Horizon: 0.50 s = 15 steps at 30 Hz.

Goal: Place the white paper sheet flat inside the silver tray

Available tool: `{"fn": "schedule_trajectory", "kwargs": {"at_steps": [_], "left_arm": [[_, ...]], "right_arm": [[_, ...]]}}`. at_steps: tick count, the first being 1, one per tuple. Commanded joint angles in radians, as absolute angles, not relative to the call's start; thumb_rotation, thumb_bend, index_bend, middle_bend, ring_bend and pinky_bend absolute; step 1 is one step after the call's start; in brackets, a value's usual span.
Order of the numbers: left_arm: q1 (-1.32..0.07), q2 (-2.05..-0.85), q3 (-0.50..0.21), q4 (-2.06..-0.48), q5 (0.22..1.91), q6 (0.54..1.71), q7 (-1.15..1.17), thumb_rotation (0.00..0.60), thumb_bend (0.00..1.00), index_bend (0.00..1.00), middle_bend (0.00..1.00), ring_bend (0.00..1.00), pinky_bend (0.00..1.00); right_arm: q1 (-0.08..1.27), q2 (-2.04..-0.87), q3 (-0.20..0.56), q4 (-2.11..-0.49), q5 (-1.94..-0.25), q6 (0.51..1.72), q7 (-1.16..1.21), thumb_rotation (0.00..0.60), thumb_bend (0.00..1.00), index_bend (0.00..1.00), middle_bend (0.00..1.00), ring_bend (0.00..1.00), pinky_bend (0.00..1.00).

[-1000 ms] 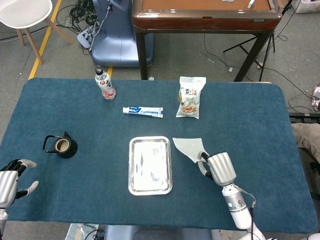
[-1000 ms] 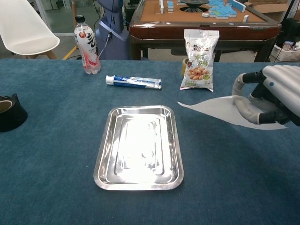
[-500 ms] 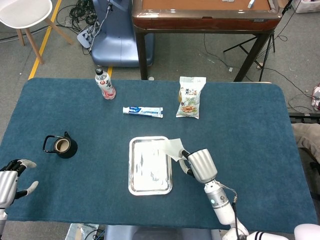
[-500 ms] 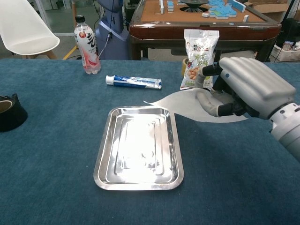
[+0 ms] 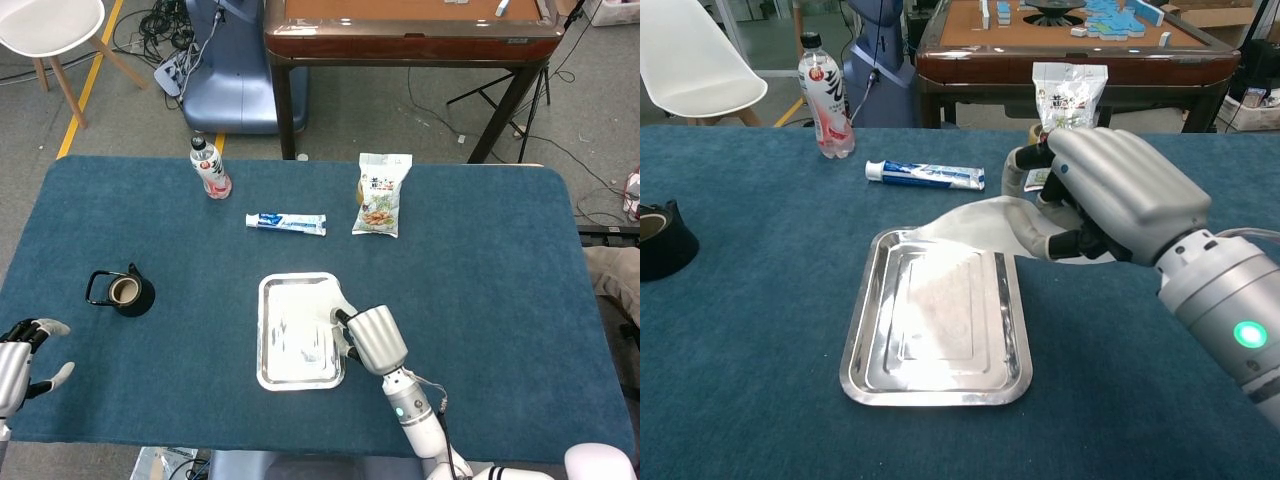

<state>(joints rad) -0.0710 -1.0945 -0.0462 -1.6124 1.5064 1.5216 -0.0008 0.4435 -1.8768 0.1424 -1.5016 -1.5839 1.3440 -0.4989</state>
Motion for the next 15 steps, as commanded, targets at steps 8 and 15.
{"fn": "schedule_trajectory", "kwargs": {"at_steps": [8, 15], "left_arm": [[-0.07, -1.091, -0.045, -1.614, 1.509, 1.522, -0.007, 0.6, 0.2, 0.4, 0.36, 0.26, 0.44], [-0.071, -1.09, -0.045, -1.614, 1.509, 1.519, -0.012, 0.6, 0.2, 0.4, 0.36, 0.26, 0.44]], "right_arm": [[0.447, -1.918, 0.149, -1.529, -1.538, 1.33, -0.577, 0.6, 0.54, 0.58, 1.0, 1.0, 1.0], [0.449, -1.964, 0.167, -1.52, -1.493, 1.327, -0.611, 0.6, 0.56, 0.58, 1.0, 1.0, 1.0]]}}
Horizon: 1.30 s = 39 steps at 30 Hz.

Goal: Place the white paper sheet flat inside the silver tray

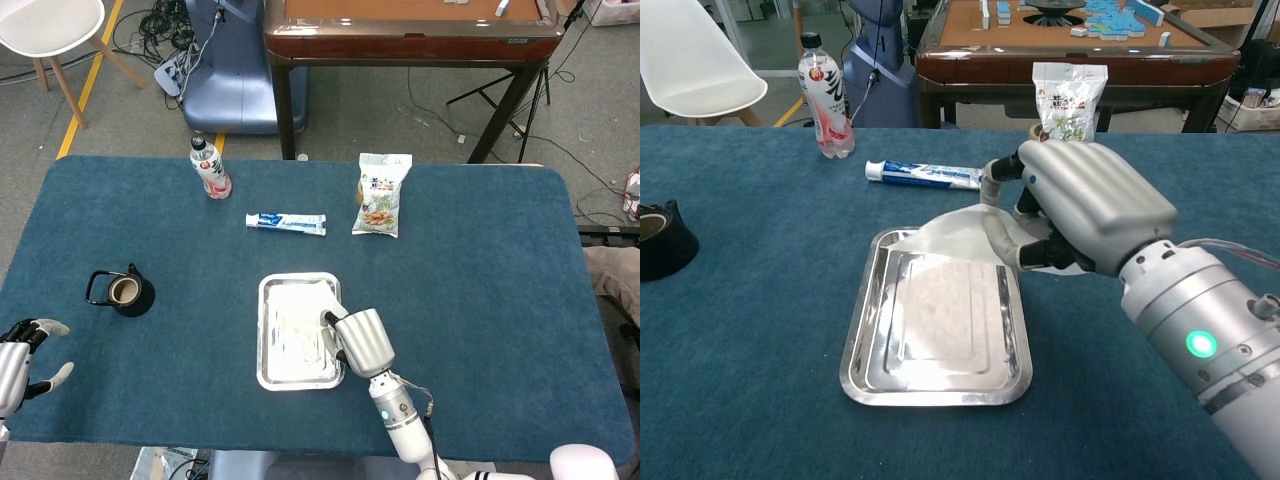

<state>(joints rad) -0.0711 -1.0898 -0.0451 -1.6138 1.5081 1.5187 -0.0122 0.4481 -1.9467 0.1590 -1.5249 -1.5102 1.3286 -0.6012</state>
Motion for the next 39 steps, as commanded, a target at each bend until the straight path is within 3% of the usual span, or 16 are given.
{"fn": "schedule_trajectory", "kwargs": {"at_steps": [1, 18, 31, 34, 39], "left_arm": [[-0.071, -1.089, -0.044, -1.614, 1.509, 1.519, -0.012, 0.6, 0.2, 0.4, 0.36, 0.26, 0.44], [-0.071, -1.088, -0.041, -1.615, 1.517, 1.52, -0.015, 0.6, 0.2, 0.4, 0.36, 0.26, 0.44], [-0.072, -1.09, -0.039, -1.615, 1.52, 1.519, -0.013, 0.6, 0.2, 0.4, 0.36, 0.26, 0.44], [-0.072, -1.09, -0.039, -1.615, 1.519, 1.517, -0.014, 0.6, 0.2, 0.4, 0.36, 0.26, 0.44], [-0.074, -1.091, -0.039, -1.614, 1.518, 1.513, -0.014, 0.6, 0.2, 0.4, 0.36, 0.26, 0.44]], "right_arm": [[0.45, -1.97, 0.169, -1.518, -1.487, 1.326, -0.612, 0.6, 0.56, 0.58, 1.0, 1.0, 1.0], [0.457, -2.067, 0.2, -1.477, -1.419, 1.34, -0.62, 0.6, 0.59, 0.58, 1.0, 1.0, 1.0], [0.453, -2.054, 0.193, -1.507, -1.397, 1.336, -0.619, 0.6, 0.56, 0.57, 1.0, 1.0, 1.0], [0.447, -2.036, 0.184, -1.527, -1.391, 1.337, -0.632, 0.6, 0.49, 0.52, 1.0, 1.0, 1.0], [0.434, -1.998, 0.166, -1.573, -1.388, 1.342, -0.652, 0.6, 0.22, 0.42, 1.0, 1.0, 1.0]]}}
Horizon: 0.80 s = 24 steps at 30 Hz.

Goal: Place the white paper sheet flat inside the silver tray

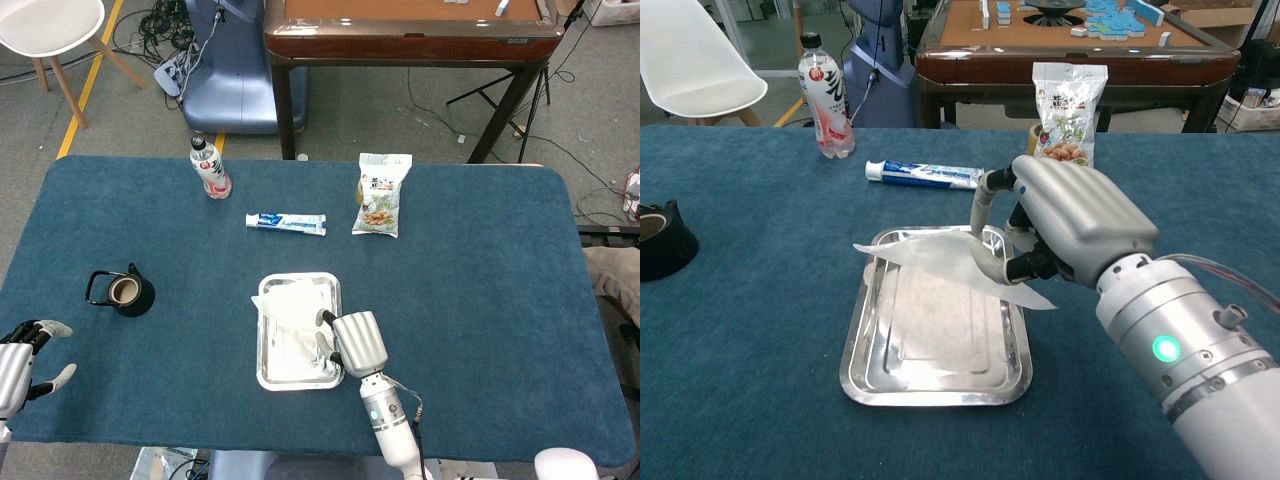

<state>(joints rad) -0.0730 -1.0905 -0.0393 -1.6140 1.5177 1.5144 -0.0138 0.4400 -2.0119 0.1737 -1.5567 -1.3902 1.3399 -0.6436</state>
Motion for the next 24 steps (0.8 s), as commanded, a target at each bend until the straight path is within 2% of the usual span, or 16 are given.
{"fn": "schedule_trajectory", "kwargs": {"at_steps": [1, 4, 6, 16, 19, 22, 24], "left_arm": [[-0.074, -1.091, -0.039, -1.614, 1.518, 1.512, -0.013, 0.6, 0.2, 0.4, 0.36, 0.26, 0.44], [-0.075, -1.093, -0.038, -1.613, 1.518, 1.51, -0.011, 0.6, 0.2, 0.4, 0.36, 0.26, 0.44], [-0.076, -1.094, -0.038, -1.612, 1.517, 1.508, -0.008, 0.6, 0.2, 0.4, 0.36, 0.26, 0.44], [-0.075, -1.095, -0.037, -1.613, 1.517, 1.509, -0.007, 0.6, 0.2, 0.4, 0.36, 0.26, 0.44], [-0.075, -1.095, -0.036, -1.614, 1.519, 1.511, -0.005, 0.6, 0.2, 0.4, 0.36, 0.26, 0.44], [-0.074, -1.094, -0.036, -1.615, 1.52, 1.511, -0.006, 0.6, 0.2, 0.4, 0.36, 0.26, 0.44], [-0.075, -1.094, -0.036, -1.614, 1.519, 1.511, -0.008, 0.6, 0.2, 0.4, 0.36, 0.26, 0.44]], "right_arm": [[0.432, -1.992, 0.163, -1.581, -1.388, 1.343, -0.655, 0.6, 0.17, 0.41, 1.0, 1.0, 1.0], [0.43, -1.973, 0.154, -1.606, -1.389, 1.34, -0.663, 0.6, 0.04, 0.38, 1.0, 1.0, 1.0], [0.429, -1.96, 0.145, -1.625, -1.398, 1.34, -0.66, 0.6, 0.0, 0.37, 1.0, 1.0, 1.0], [0.447, -1.888, 0.108, -1.691, -1.485, 1.319, -0.624, 0.6, 0.01, 0.37, 1.0, 1.0, 1.0], [0.468, -1.857, 0.112, -1.698, -1.495, 1.285, -0.632, 0.6, 0.08, 0.38, 1.0, 1.0, 1.0], [0.488, -1.827, 0.118, -1.702, -1.488, 1.246, -0.653, 0.6, 0.22, 0.38, 1.0, 1.0, 1.0], [0.499, -1.815, 0.123, -1.698, -1.478, 1.226, -0.674, 0.6, 0.34, 0.38, 1.0, 1.0, 1.0]]}}
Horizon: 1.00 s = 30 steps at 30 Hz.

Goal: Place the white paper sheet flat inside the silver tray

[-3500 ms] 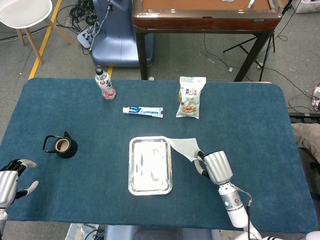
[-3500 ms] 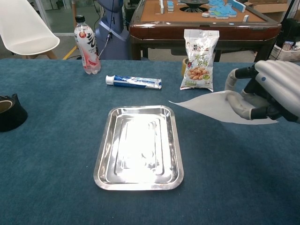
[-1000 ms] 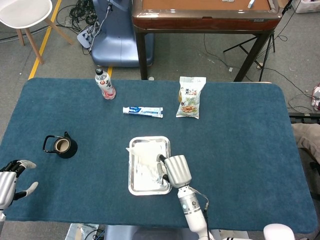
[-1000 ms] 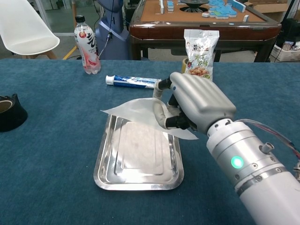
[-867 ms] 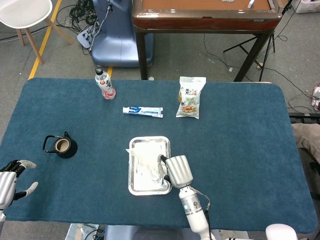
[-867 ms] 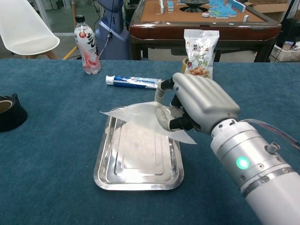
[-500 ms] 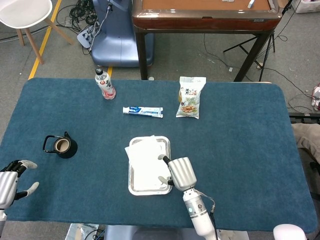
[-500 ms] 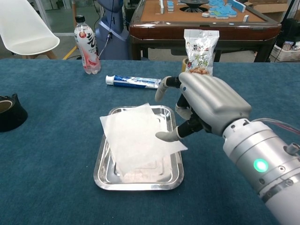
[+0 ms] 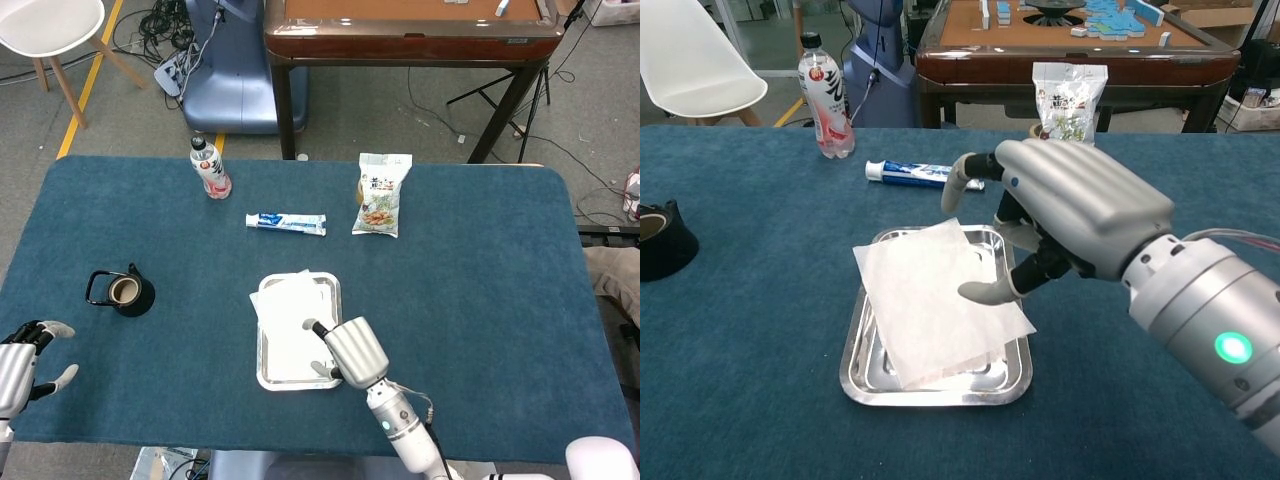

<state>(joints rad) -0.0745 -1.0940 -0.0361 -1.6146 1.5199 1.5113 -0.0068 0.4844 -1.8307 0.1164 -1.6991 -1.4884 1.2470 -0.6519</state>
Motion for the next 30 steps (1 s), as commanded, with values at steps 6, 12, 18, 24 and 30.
{"fn": "schedule_trajectory", "kwargs": {"at_steps": [6, 12, 18, 24, 30], "left_arm": [[-0.076, -1.095, -0.036, -1.614, 1.518, 1.507, -0.005, 0.6, 0.2, 0.4, 0.36, 0.26, 0.44], [-0.077, -1.094, -0.036, -1.613, 1.511, 1.502, -0.008, 0.6, 0.2, 0.4, 0.36, 0.26, 0.44], [-0.074, -1.092, -0.035, -1.615, 1.518, 1.509, -0.012, 0.6, 0.2, 0.4, 0.36, 0.26, 0.44], [-0.076, -1.091, -0.035, -1.614, 1.513, 1.503, -0.013, 0.6, 0.2, 0.4, 0.36, 0.26, 0.44], [-0.076, -1.091, -0.036, -1.613, 1.512, 1.502, -0.016, 0.6, 0.2, 0.4, 0.36, 0.26, 0.44]], "right_arm": [[0.521, -1.832, 0.147, -1.655, -1.441, 1.203, -0.727, 0.6, 0.83, 0.38, 1.0, 1.0, 1.0], [0.556, -1.844, 0.162, -1.583, -1.447, 1.186, -0.781, 0.6, 0.96, 0.38, 1.0, 1.0, 1.0], [0.596, -1.839, 0.179, -1.526, -1.427, 1.145, -0.838, 0.6, 0.97, 0.38, 1.0, 1.0, 1.0], [0.625, -1.842, 0.188, -1.48, -1.399, 1.116, -0.875, 0.6, 0.97, 0.38, 1.0, 1.0, 1.0], [0.645, -1.845, 0.179, -1.431, -1.386, 1.093, -0.87, 0.6, 0.97, 0.38, 1.0, 1.0, 1.0]]}}
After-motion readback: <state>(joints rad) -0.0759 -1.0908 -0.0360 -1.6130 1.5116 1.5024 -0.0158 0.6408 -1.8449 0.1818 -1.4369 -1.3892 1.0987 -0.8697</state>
